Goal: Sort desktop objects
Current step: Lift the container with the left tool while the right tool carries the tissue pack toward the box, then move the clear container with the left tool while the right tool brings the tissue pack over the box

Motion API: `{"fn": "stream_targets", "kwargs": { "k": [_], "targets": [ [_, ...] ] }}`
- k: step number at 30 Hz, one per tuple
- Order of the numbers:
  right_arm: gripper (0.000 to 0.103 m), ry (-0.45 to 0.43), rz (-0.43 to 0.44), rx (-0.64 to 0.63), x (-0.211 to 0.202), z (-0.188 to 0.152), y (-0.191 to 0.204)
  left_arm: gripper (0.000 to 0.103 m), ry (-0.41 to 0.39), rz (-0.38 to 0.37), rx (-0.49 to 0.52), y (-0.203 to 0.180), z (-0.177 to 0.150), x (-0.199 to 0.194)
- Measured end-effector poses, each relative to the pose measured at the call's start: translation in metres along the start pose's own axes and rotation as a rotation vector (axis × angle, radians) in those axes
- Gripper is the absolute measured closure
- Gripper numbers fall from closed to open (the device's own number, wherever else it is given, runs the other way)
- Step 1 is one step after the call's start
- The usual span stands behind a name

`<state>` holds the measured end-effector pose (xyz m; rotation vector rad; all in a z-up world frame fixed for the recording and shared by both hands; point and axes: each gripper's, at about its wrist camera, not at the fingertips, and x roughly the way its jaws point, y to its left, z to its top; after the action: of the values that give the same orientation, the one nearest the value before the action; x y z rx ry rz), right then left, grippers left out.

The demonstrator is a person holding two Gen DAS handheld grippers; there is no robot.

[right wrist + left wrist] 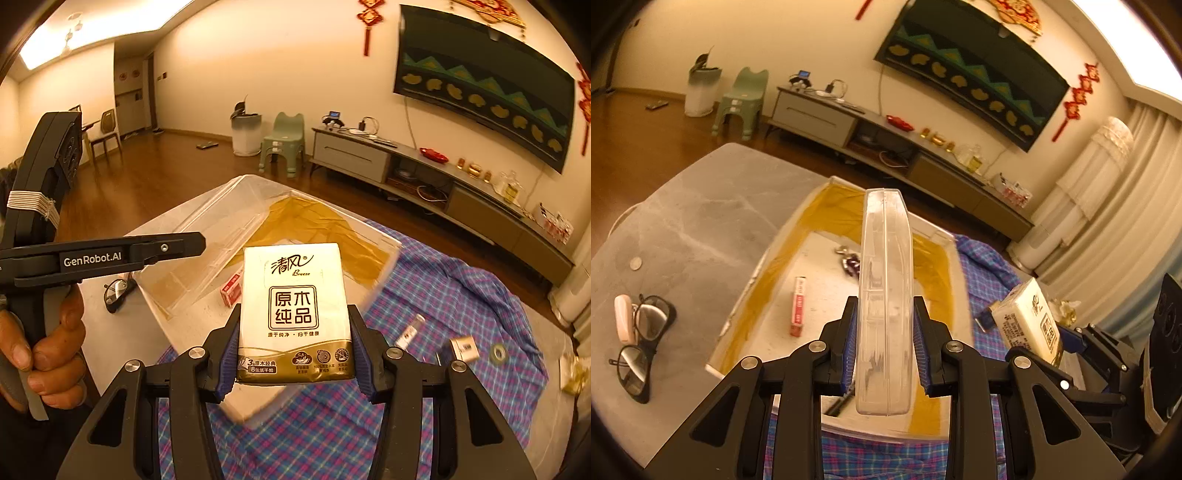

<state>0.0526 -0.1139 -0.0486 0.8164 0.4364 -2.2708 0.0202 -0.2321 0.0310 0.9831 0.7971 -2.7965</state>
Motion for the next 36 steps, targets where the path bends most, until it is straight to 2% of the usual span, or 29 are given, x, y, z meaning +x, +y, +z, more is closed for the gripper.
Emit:
{"fn": "stream_targets", "kwargs": {
  "k": [5, 13, 22, 29, 36],
  "targets": [
    [0.050, 0.034, 0.011, -0.042, 0.027, 0.016, 0.003, 0.075, 0.035, 0.026, -0.049, 0.017, 0.004, 0.012],
    [0.050, 0.115, 0.018, -0.085, 0.077, 0.033, -0.003, 0.075, 0.088, 0.056, -0.077, 0.022, 0.003, 0.034],
    [0.050, 0.204, -0.041, -0.161, 0.133, 0.053, -0.028, 0.075, 0.166, 0.105, -0.075, 0.010, 0.003, 0.072],
    [0.050, 0.296, -0.058, -0.217, 0.176, 0.053, -0.046, 0.075, 0.227, 0.135, -0.098, 0.014, 0.000, 0.092],
    [0.050, 0.368, -0.078, -0.300, 0.206, 0.051, -0.048, 0.075, 0.265, 0.157, -0.104, 0.013, 0.000, 0.105]
  ]
}}
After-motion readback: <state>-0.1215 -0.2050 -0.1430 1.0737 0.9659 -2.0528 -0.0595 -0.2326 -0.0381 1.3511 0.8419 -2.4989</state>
